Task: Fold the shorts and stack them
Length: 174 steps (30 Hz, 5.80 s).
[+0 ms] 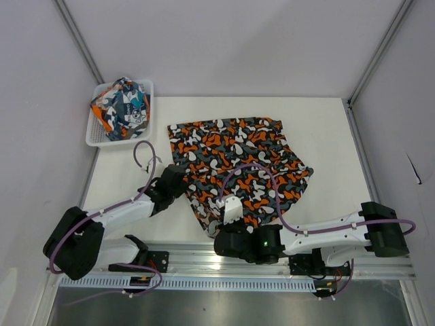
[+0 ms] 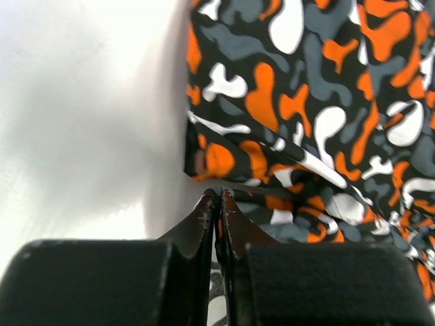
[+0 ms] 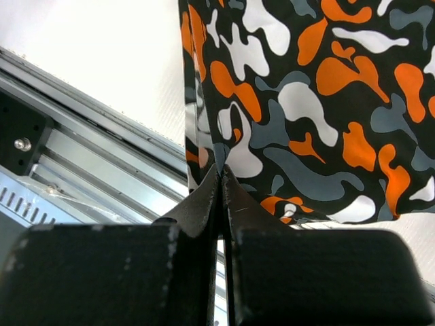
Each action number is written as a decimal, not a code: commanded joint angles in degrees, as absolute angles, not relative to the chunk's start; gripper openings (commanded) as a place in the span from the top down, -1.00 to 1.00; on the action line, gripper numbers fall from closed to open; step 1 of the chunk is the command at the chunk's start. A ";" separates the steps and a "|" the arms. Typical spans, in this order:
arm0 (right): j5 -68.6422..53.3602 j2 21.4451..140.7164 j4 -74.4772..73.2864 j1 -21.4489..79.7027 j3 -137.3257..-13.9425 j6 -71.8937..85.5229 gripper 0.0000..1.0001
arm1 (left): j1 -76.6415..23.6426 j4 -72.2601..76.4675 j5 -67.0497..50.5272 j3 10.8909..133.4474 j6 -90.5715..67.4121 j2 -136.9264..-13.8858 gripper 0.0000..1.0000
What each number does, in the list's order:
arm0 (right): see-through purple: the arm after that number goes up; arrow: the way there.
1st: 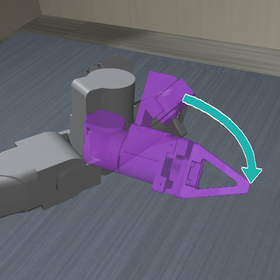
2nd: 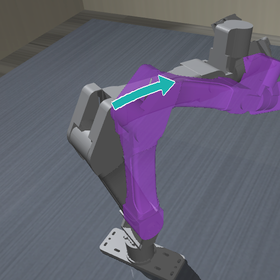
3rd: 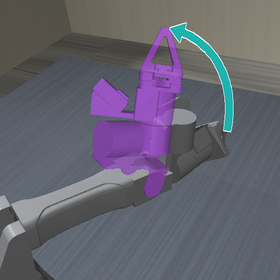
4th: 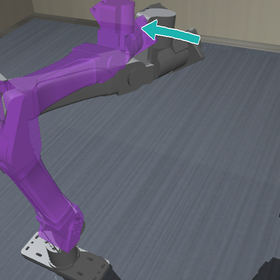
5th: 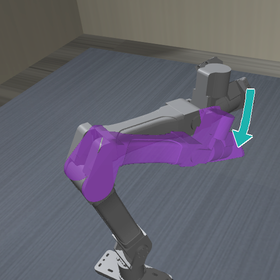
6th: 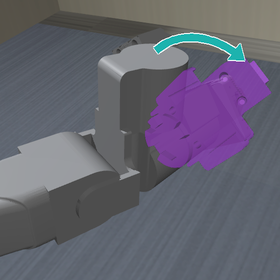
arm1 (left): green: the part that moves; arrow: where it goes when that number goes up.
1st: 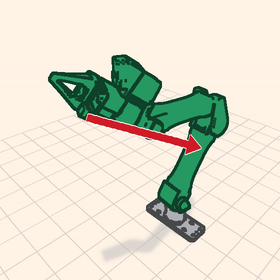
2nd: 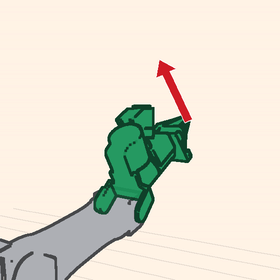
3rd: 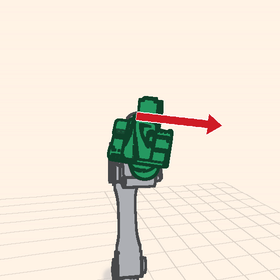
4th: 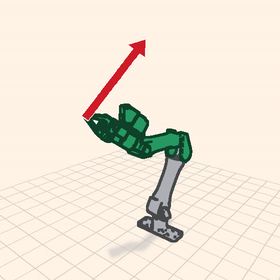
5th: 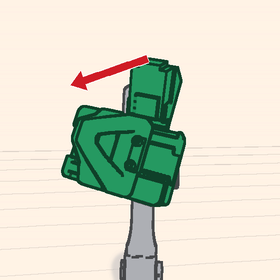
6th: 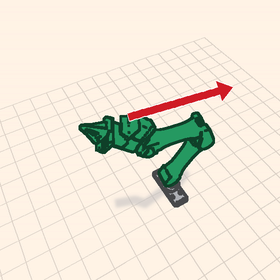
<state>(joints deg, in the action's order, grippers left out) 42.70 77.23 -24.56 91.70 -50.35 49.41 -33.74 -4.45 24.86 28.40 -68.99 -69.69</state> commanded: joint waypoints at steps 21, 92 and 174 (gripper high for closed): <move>24.34 83.77 -10.89 92.82 -51.42 41.57 -0.19 | -29.88 -9.66 27.07 29.27 -62.14 -63.46 0.71; -8.17 85.96 4.66 -7.56 -36.56 38.15 1.00 | -96.85 -35.77 31.29 58.97 -31.64 -92.89 -0.60; 2.37 69.34 -37.34 -13.89 -63.00 31.11 1.00 | -94.41 -49.57 10.11 76.90 -33.31 -69.63 1.00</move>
<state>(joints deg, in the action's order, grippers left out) 1.48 69.21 -37.47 -13.21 -57.36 31.42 -97.67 -44.38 10.85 73.56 -31.73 -76.51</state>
